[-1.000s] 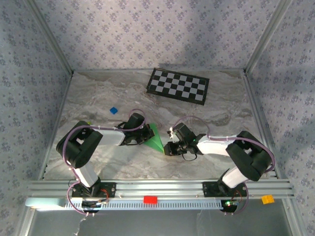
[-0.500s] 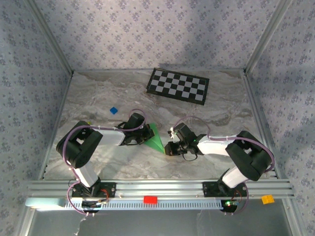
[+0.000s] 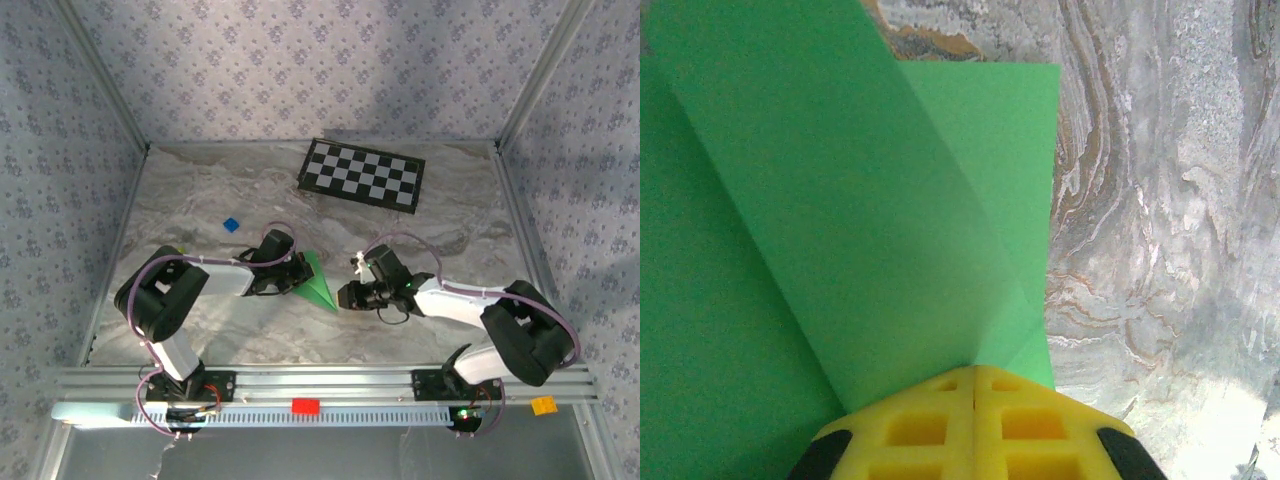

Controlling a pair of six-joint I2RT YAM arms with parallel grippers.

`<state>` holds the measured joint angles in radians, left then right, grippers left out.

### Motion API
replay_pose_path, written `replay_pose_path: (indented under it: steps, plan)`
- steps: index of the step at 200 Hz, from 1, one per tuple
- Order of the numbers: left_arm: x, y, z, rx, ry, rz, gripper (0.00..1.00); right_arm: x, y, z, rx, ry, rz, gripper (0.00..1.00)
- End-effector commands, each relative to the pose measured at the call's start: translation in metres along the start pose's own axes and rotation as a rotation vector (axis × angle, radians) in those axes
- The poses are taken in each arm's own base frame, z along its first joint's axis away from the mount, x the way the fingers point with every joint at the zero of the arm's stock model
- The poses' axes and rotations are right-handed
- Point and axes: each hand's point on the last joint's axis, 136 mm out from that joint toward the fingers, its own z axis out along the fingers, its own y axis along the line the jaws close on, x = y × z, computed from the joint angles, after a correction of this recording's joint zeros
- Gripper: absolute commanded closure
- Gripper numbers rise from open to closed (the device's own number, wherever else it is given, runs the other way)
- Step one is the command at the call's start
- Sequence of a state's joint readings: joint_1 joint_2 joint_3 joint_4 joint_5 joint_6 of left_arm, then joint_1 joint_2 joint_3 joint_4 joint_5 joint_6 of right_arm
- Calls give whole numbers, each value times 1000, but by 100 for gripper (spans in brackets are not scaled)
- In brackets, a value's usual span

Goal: Fold a paper plane with a square sheet of paper (pick it up from the middle)
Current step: Fourth fold the wing at the center of the table.

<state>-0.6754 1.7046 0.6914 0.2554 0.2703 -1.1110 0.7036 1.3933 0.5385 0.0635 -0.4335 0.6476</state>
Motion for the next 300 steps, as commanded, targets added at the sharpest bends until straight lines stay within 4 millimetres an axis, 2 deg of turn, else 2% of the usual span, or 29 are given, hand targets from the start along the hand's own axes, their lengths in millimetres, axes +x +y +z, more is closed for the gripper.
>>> replay_pose_path:
  steps: [1, 28, 62, 85, 115, 236, 300]
  plan:
    - [8, 29, 5, -101, 27, -22, 100, -10, 28, -1, -97, 22, -15, 84]
    - [8, 28, 6, -100, 26, -22, 100, -13, 42, 12, -117, 56, -38, 92]
    - [8, 28, 6, -100, 27, -22, 100, -14, 42, 33, -75, 111, -36, 94]
    - [8, 28, 6, -98, 26, -22, 100, -13, 38, 45, -38, 139, -30, 94]
    - [8, 28, 6, -97, 25, -21, 100, -7, 18, 54, 56, 162, -5, 94]
    - [8, 31, 6, -105, 28, -23, 100, 16, -3, 53, 10, 160, 86, 92]
    - [9, 35, 7, -114, 29, -28, 100, 26, -7, 40, -5, 144, 79, 90]
